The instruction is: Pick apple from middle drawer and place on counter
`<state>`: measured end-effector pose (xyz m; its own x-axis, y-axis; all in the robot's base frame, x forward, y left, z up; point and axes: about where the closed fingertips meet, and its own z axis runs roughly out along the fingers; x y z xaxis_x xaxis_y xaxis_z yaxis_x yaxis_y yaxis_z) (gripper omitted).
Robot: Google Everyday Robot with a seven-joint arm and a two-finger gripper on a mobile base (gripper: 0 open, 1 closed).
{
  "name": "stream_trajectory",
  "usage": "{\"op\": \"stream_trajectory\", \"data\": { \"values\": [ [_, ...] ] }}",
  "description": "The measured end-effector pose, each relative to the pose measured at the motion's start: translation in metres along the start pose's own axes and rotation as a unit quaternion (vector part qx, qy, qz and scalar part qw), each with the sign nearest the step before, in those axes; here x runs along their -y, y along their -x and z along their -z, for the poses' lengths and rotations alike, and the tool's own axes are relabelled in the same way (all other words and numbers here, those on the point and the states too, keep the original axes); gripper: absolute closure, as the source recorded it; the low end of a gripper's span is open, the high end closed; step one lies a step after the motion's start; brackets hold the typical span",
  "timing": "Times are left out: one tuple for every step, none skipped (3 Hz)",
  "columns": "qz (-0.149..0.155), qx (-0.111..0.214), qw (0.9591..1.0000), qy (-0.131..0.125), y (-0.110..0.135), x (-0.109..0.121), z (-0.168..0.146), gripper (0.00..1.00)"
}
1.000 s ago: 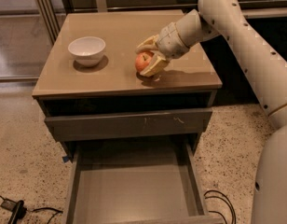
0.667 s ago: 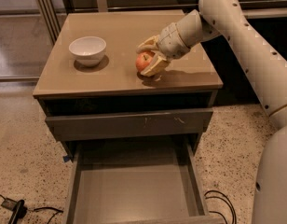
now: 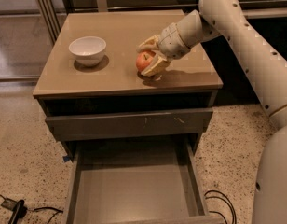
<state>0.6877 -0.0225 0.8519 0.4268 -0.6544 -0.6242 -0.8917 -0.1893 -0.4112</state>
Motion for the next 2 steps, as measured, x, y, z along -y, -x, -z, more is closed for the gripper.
{"op": "stream_trajectory", "data": {
  "values": [
    [0.0, 0.0, 1.0, 0.0, 0.0, 0.0, -0.0001, 0.0],
    [0.0, 0.0, 1.0, 0.0, 0.0, 0.0, -0.0002, 0.0]
  ]
}}
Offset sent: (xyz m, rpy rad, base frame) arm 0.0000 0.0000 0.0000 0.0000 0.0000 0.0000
